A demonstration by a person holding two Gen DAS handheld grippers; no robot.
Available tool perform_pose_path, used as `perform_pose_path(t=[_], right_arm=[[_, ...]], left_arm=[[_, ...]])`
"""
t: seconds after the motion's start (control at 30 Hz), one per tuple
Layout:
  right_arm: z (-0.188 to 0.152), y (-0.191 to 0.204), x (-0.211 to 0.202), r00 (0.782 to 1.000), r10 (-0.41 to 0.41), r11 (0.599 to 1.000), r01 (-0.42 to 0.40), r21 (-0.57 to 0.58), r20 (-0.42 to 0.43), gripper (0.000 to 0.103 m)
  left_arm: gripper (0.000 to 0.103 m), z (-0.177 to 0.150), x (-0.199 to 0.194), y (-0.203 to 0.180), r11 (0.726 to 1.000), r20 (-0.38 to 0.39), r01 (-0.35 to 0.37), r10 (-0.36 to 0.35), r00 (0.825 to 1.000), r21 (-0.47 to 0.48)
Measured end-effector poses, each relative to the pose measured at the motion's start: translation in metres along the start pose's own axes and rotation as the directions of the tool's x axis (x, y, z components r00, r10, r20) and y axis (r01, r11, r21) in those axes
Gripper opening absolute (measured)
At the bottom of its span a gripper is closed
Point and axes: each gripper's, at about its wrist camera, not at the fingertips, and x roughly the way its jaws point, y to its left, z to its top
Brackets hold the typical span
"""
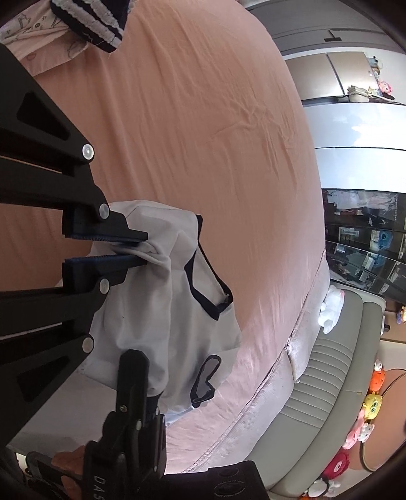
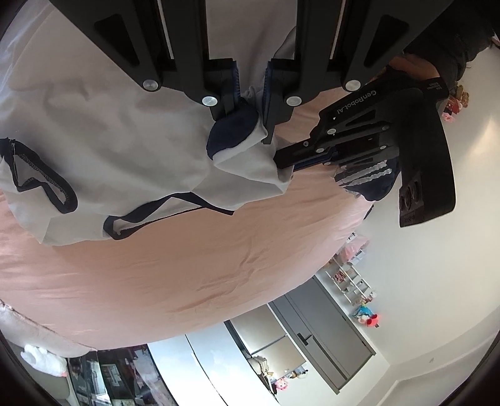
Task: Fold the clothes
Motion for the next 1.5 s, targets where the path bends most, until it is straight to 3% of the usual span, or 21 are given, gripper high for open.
perform_pose_path(t=[0.17, 0.3, 0.47, 0.63, 0.67, 0.73, 0.77, 0.8, 0.97, 1.1, 1.13, 1.2, 1.27, 1.5], right_arm=[[0.002, 0.022, -0.017, 0.995, -0.042, 0.994, 0.051, -0.093, 0.095, 0.009], [-0.002, 0.039, -0.034, 0.98, -0.12, 0.975, 0.147, -0.167, 0.161, 0.009], [-0.024, 0.038, -0.033, 0.962, -0.248, 0.954, 0.263, -0.144, 0.112, 0.009], [-0.04, 0.024, -0.023, 0.947, -0.322, 0.937, 0.321, -0.137, 0.018, 0.009], [-0.041, 0.022, -0.02, 0.944, -0.33, 0.935, 0.329, -0.136, 0.009, 0.009], [-0.044, 0.02, -0.016, 0.938, -0.346, 0.928, 0.342, -0.146, -0.005, 0.009], [-0.044, 0.019, -0.013, 0.937, -0.348, 0.927, 0.342, -0.153, -0.012, 0.009], [-0.045, 0.018, -0.011, 0.937, -0.349, 0.926, 0.342, -0.158, -0.018, 0.01], [-0.045, 0.017, -0.01, 0.945, -0.325, 0.934, 0.317, -0.164, -0.024, 0.01], [-0.044, 0.017, -0.014, 0.955, -0.297, 0.942, 0.289, -0.171, -0.019, 0.011], [-0.043, 0.017, -0.017, 0.956, -0.292, 0.941, 0.284, -0.181, -0.017, 0.015], [-0.04, 0.012, -0.025, 0.956, -0.294, 0.942, 0.285, -0.178, -0.024, 0.038], [-0.036, 0.006, -0.037, 0.956, -0.293, 0.944, 0.287, -0.161, -0.014, 0.054], [-0.034, 0.0, -0.073, 0.947, -0.319, 0.907, 0.317, -0.278, 0.039, 0.056]], left_arm=[[0.006, 0.031, -0.017, -0.008, 1.0, 0.079, 0.015, -0.016, 0.997, 0.019], [0.006, 0.048, -0.013, -0.027, 0.996, 0.076, 0.031, -0.038, 0.996, 0.084], [0.007, 0.042, 0.017, -0.057, 0.982, -0.037, 0.021, -0.014, 0.999, 0.186], [0.011, 0.027, 0.042, -0.065, 0.975, -0.162, -0.003, 0.04, 0.986, 0.22], [0.019, 0.027, 0.042, -0.063, 0.977, -0.163, -0.015, 0.051, 0.985, 0.212], [0.046, 0.028, 0.036, -0.057, 0.978, -0.145, -0.051, 0.081, 0.986, 0.201], [0.076, 0.029, 0.031, -0.054, 0.978, -0.133, -0.073, 0.1, 0.986, 0.196], [0.092, 0.031, 0.024, -0.051, 0.978, -0.116, -0.092, 0.115, 0.987, 0.187], [0.092, 0.038, -0.014, -0.031, 0.981, -0.045, -0.158, 0.164, 0.985, 0.117], [0.092, 0.018, -0.039, -0.026, 0.986, -0.037, -0.155, 0.157, 0.987, 0.06], [0.092, 0.011, -0.043, -0.026, 0.988, -0.041, -0.15, 0.152, 0.988, 0.043], [0.093, -0.005, -0.048, -0.027, 0.989, -0.056, -0.151, 0.151, 0.987, 0.007], [0.093, -0.018, -0.049, -0.033, 0.987, -0.066, -0.16, 0.158, 0.985, -0.022], [0.093, -0.046, -0.028, -0.062, 0.98, -0.16, -0.193, 0.183, 0.97, -0.044]])
